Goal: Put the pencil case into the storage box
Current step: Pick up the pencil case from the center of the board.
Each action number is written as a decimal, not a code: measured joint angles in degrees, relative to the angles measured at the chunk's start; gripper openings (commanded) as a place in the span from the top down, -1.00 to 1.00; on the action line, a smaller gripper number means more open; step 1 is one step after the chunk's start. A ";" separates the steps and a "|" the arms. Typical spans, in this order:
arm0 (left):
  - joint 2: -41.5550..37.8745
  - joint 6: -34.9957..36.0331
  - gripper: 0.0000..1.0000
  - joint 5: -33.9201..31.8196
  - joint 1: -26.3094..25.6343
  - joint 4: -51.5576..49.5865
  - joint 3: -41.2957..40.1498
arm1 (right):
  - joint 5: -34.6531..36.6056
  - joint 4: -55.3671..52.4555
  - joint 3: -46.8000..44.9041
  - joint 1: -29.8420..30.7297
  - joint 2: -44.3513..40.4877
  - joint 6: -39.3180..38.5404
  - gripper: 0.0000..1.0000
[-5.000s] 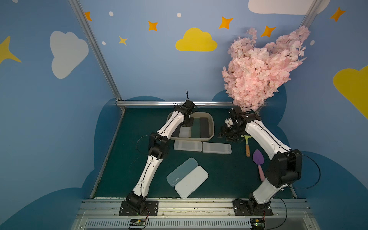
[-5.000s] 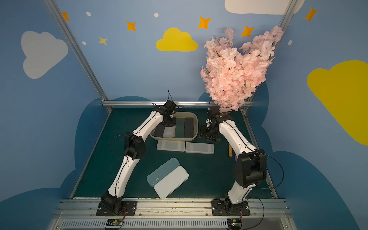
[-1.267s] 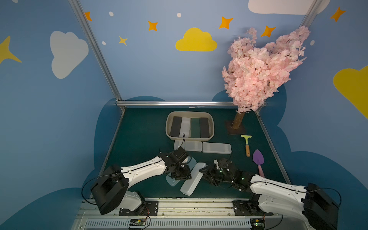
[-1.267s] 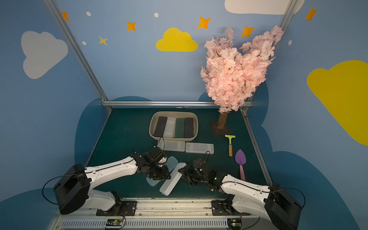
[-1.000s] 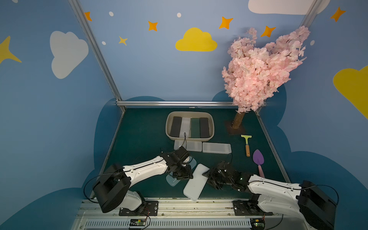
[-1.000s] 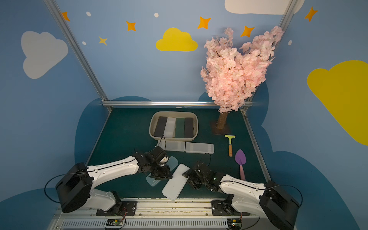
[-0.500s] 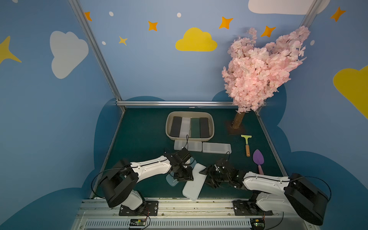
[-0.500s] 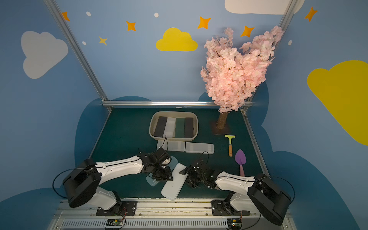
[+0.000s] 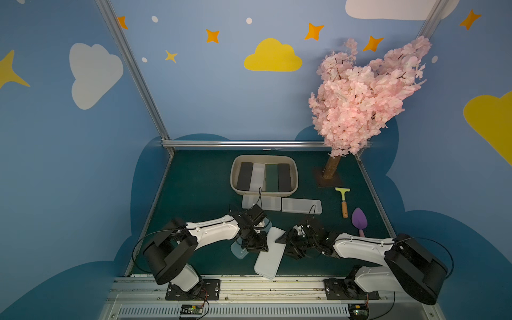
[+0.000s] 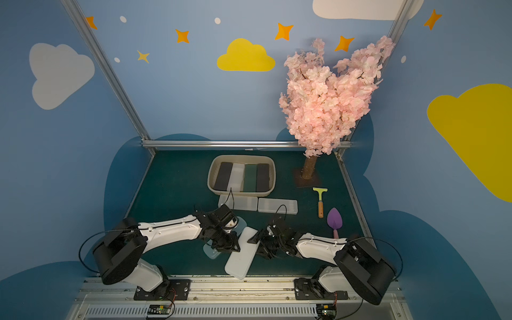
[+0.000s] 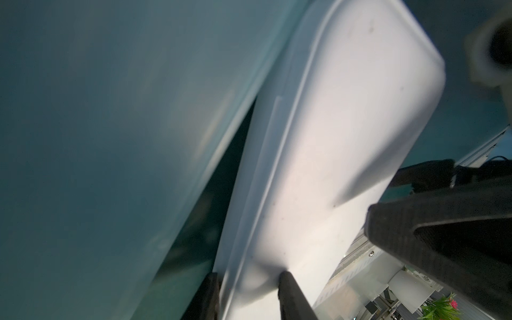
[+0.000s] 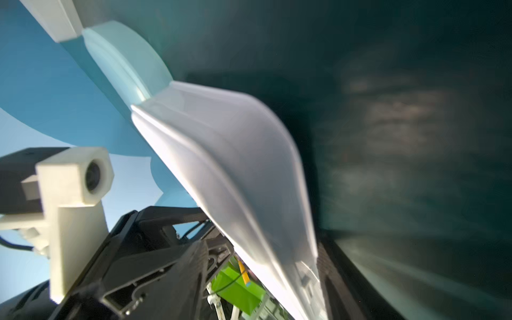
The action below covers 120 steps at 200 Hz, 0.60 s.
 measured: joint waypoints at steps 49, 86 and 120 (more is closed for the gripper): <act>0.72 0.00 0.33 1.95 0.57 0.70 0.00 | -3.76 -3.43 1.51 -1.60 0.50 -8.90 -0.49; 1.33 0.00 0.35 3.54 0.98 1.25 0.00 | -0.81 -5.20 2.16 0.72 -0.46 -12.00 -0.49; 2.01 0.39 0.39 5.20 1.81 1.38 0.00 | 1.38 -4.09 1.53 2.19 -0.46 -11.61 -0.37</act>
